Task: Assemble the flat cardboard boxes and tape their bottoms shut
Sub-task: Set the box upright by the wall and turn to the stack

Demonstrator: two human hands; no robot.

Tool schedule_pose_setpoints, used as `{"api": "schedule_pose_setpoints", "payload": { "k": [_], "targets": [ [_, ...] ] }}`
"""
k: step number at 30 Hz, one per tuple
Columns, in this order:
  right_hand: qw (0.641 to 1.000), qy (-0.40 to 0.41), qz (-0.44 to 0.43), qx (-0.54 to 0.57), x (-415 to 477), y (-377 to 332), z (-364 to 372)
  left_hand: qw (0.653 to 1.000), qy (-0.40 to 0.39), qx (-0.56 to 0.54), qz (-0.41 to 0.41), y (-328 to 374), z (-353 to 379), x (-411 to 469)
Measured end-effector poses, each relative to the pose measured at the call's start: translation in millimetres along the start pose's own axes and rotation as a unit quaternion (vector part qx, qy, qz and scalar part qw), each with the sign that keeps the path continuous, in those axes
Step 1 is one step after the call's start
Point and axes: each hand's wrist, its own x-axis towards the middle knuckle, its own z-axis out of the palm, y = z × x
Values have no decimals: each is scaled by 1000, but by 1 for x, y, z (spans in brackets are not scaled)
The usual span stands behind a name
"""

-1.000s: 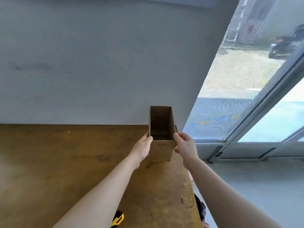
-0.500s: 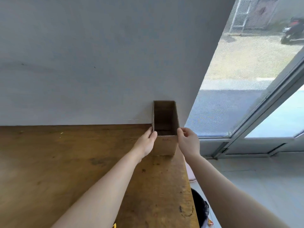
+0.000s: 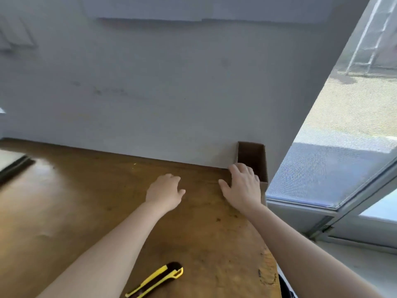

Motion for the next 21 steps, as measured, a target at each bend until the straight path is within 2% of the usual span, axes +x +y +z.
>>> {"api": "schedule_pose_setpoints", "payload": {
  "k": [7, 11, 21],
  "targets": [
    [983, -70, -159, -65, -36, -122, 19, 986, 91, 122, -68, -106, -49, -87],
    [965, -78, -233, -86, -66, -202, 34, 976, 101, 140, -131, -176, -73, -143],
    [938, -90, -320, -100, -154, -388, 90, 957, 105, 160, -218, -348, -111, -282]
  ]
}}
